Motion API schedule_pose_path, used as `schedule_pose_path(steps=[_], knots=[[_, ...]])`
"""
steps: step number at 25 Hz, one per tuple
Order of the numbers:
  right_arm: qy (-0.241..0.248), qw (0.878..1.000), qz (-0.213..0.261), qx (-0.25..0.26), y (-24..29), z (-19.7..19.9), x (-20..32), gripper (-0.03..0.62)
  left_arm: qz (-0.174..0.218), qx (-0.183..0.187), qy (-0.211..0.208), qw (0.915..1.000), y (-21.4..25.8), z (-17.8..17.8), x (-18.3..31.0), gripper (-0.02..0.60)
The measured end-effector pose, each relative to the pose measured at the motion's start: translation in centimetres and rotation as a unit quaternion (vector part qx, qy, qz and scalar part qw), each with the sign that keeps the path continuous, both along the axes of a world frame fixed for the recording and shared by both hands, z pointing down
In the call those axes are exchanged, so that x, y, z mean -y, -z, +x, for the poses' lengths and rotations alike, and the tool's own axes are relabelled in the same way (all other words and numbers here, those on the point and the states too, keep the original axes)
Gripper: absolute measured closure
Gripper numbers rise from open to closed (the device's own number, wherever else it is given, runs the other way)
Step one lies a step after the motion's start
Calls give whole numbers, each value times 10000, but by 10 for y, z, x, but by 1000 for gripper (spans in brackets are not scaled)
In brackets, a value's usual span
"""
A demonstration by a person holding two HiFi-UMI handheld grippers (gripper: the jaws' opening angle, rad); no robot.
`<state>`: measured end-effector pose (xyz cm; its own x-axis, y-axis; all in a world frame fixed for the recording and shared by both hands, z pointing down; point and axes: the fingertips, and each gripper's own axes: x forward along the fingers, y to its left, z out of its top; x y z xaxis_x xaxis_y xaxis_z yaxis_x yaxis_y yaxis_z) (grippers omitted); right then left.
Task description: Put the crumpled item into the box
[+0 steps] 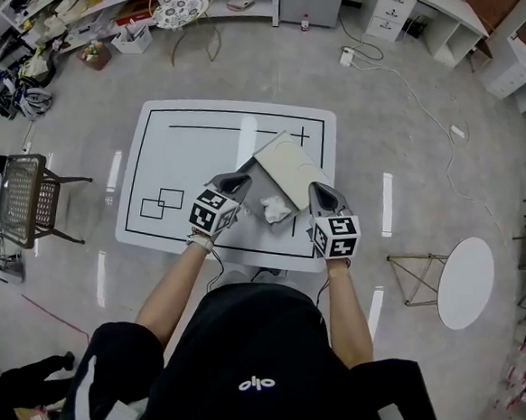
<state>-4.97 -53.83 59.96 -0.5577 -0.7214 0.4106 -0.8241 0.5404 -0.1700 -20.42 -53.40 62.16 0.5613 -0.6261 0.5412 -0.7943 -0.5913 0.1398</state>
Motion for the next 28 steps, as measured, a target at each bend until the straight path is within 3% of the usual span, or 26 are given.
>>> schedule_pose_path(steps=[6,14,21,28], knots=[[186,9997,167,2,15,-16,-6,585,675,-380,451,9960,54,-33,-6,574],[230,9991,354,17,35,-24,-15,585,1464,-550,810,9844,105,-69,-27,574],[183,9988,458,8,46,-24,-36,585,1638,-626,1026,9792,115,-92,-55,574],[171,9986,504,0,52,-26,-65,585,1675,-659,960,9790,115,-90,-80,574]])
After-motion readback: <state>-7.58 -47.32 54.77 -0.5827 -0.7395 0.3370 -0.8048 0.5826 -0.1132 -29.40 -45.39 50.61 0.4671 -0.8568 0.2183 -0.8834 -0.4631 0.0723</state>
